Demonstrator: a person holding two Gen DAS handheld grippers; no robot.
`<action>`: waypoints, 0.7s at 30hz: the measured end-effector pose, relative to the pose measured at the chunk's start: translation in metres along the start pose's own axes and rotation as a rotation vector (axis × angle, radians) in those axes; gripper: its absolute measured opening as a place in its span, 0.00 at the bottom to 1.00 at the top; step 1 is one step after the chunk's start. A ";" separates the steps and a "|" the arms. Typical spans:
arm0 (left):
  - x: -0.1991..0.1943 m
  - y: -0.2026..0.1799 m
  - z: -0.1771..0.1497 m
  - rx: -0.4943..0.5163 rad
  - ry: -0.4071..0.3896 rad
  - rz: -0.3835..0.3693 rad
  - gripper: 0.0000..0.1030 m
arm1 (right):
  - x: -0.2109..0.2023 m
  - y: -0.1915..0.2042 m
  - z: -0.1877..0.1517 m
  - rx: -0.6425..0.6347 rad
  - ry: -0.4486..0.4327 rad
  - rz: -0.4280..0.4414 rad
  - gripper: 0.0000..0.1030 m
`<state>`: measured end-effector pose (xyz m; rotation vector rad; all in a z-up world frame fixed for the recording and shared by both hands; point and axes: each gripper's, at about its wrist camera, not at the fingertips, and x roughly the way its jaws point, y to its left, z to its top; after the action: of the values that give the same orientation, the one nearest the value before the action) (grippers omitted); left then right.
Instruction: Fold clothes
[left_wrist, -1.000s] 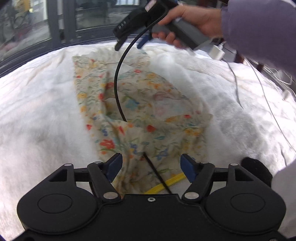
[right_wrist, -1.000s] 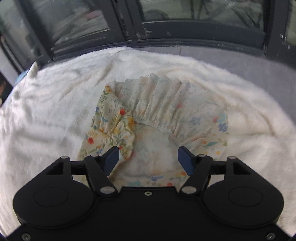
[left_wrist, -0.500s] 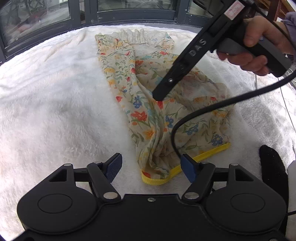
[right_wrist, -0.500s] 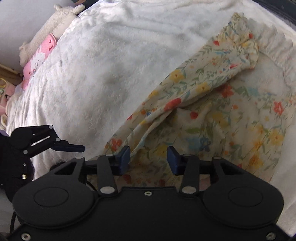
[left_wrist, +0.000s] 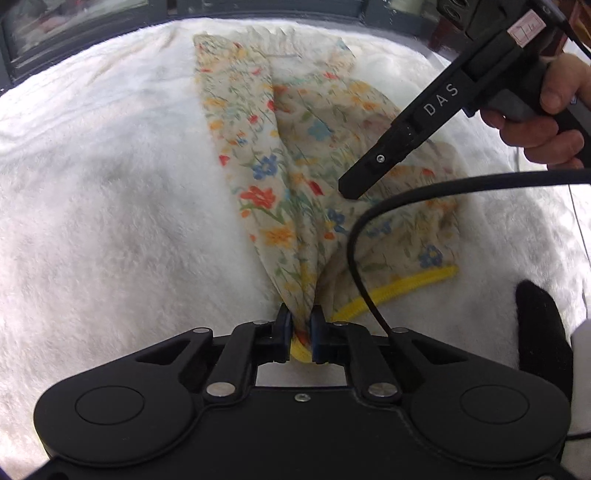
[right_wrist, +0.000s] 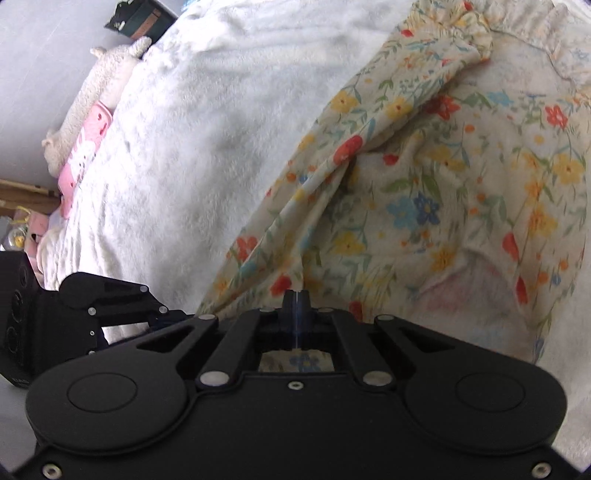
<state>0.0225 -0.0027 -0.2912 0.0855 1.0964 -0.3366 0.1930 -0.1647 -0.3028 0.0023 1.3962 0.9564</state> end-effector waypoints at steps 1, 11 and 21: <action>0.000 -0.002 0.000 0.009 0.001 0.009 0.10 | 0.001 0.000 -0.002 0.014 0.008 0.001 0.04; 0.001 0.006 -0.003 -0.014 0.004 0.001 0.10 | 0.000 -0.005 -0.009 0.100 -0.081 0.098 0.40; 0.005 0.004 -0.004 -0.004 0.026 0.006 0.10 | -0.001 -0.012 -0.035 0.257 -0.120 0.101 0.02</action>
<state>0.0219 0.0011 -0.2979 0.0896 1.1221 -0.3287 0.1713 -0.1909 -0.3166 0.3205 1.4082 0.8394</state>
